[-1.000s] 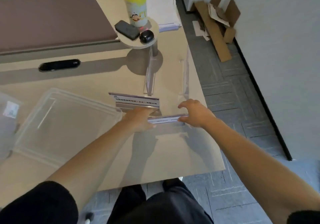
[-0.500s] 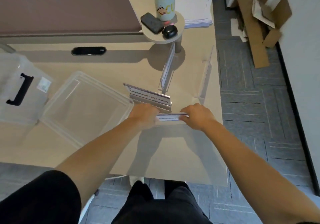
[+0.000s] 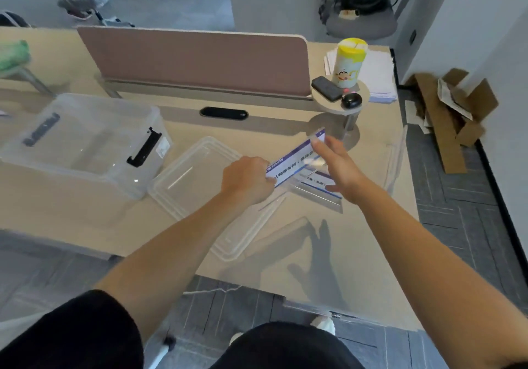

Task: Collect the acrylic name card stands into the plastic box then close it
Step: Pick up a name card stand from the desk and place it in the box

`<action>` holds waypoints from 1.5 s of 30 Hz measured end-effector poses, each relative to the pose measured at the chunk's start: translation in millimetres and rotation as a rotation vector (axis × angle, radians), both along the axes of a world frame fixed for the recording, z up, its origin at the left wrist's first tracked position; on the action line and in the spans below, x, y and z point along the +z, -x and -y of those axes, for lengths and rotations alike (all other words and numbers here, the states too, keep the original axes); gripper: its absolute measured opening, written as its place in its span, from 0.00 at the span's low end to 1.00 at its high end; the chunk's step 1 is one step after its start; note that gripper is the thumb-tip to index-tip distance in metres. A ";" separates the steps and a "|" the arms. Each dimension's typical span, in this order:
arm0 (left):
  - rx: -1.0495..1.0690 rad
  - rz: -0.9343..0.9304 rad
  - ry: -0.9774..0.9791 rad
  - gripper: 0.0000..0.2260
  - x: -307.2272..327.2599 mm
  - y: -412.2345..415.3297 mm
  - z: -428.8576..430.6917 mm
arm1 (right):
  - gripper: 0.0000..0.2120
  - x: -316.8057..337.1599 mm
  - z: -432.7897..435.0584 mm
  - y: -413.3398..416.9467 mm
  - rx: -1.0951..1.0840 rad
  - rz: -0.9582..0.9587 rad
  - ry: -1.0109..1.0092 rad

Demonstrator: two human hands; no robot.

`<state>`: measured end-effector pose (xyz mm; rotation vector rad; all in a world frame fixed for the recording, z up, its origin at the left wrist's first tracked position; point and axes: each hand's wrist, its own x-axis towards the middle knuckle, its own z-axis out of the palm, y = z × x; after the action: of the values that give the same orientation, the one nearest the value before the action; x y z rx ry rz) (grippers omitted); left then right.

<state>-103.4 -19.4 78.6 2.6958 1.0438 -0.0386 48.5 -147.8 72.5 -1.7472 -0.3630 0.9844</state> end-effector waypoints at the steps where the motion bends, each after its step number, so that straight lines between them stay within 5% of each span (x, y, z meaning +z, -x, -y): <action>1: 0.026 0.027 0.000 0.06 4.2 15.5 -6.9 | 0.34 4.8 -15.1 17.3 -0.002 0.001 -0.008; 10: 0.156 0.238 0.017 0.05 33.2 128.1 -62.7 | 0.29 47.4 -130.5 138.2 -0.066 0.058 -0.131; 14: 0.090 0.223 0.225 0.03 45.5 157.1 -86.5 | 0.31 63.4 -155.5 151.1 -0.002 0.170 -0.113; 16: -0.028 0.193 0.314 0.12 53.3 169.5 -96.7 | 0.25 72.2 -165.7 148.4 0.037 0.201 -0.135; 19: -0.149 0.220 0.518 0.46 59.7 183.2 -108.0 | 0.26 83.3 -180.1 135.7 0.089 0.232 -0.144; 21: -0.170 0.282 0.532 0.54 58.8 186.8 -116.6 | 0.29 89.5 -189.9 126.8 0.105 0.214 -0.166; 31: -0.086 0.445 0.405 0.48 48.6 197.9 -173.8 | 0.23 79.6 -252.6 128.3 0.186 -0.035 -0.228; 36: 0.032 0.594 0.588 0.52 40.4 244.5 -211.1 | 0.20 78.2 -301.0 175.5 0.288 -0.143 -0.265; 40: -0.002 0.609 0.730 0.54 44.8 291.4 -243.6 | 0.39 77.5 -342.8 227.6 0.317 -0.114 -0.320; 45: -0.078 0.668 0.819 0.51 51.9 346.7 -280.4 | 0.40 80.9 -379.8 285.8 0.343 -0.133 -0.439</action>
<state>-450.1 261.0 130.5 1.7907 0.5361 0.3244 -237.4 232.1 153.4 -1.2373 -0.7499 1.1543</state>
